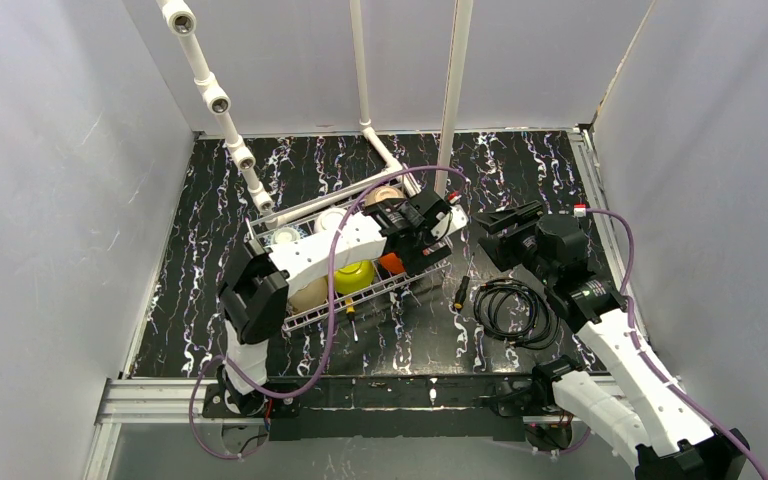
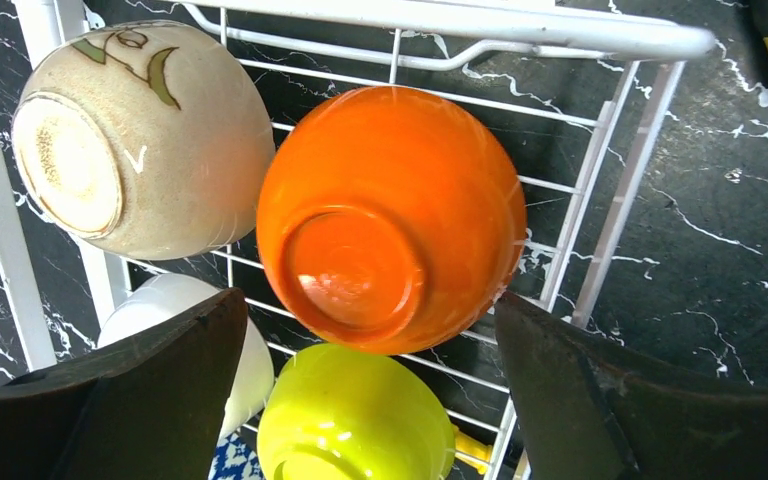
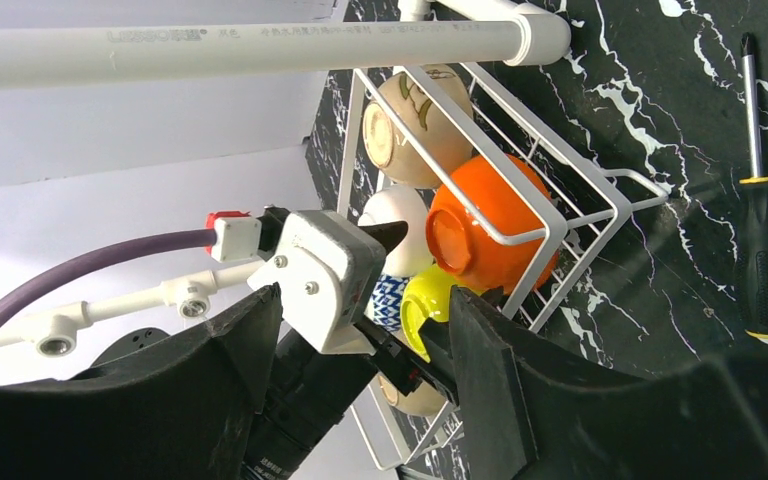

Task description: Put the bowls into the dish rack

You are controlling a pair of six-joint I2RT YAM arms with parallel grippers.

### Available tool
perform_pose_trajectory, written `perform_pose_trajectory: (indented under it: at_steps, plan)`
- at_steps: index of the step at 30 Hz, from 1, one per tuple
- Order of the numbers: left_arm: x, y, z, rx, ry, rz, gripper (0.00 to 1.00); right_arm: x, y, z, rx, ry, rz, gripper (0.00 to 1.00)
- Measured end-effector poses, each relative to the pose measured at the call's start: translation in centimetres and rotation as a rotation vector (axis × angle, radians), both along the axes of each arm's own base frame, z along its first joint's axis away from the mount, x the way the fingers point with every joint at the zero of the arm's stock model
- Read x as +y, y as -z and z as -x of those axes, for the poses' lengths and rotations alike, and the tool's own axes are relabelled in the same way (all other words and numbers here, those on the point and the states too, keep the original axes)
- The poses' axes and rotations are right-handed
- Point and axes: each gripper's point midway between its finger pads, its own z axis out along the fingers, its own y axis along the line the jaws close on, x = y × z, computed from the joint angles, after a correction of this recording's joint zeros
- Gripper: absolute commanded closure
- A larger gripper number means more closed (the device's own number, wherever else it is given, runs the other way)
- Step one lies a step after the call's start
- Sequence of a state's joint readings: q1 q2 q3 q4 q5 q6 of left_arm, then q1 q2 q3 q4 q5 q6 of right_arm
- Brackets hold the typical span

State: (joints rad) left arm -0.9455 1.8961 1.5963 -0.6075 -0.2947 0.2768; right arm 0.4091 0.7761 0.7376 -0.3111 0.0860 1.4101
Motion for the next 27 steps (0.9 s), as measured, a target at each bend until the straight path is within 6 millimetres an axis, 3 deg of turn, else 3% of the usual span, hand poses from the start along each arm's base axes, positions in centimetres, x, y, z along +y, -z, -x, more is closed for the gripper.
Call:
perform_pose_trajectory:
  at_steps: [13, 16, 19, 23, 27]
  plan:
    - [-0.3, -3.9, 0.7, -0.015, 0.005, 0.115, 0.02, -1.0, -0.2, 0.0, -0.032, 0.02, 0.065, 0.29]
    - [0.0, -5.6, 0.8, -0.031, -0.027, 0.168, 0.02, -1.8, -0.8, 0.0, -0.058, 0.027, 0.144, 0.23]
    - [0.7, -8.5, 1.1, -0.061, -0.067, 0.242, 0.02, -3.0, -2.4, -0.1, -0.11, 0.04, 0.248, 0.2]
    - [3.2, -14.4, 2.5, -0.143, -0.139, 0.383, 0.02, -4.9, -5.3, -0.3, -0.201, 0.065, 0.401, 0.18]
    - [8.4, -19.8, 5.3, -0.247, -0.223, 0.534, 0.02, -7.0, -8.5, -0.2, -0.268, 0.106, 0.549, 0.17]
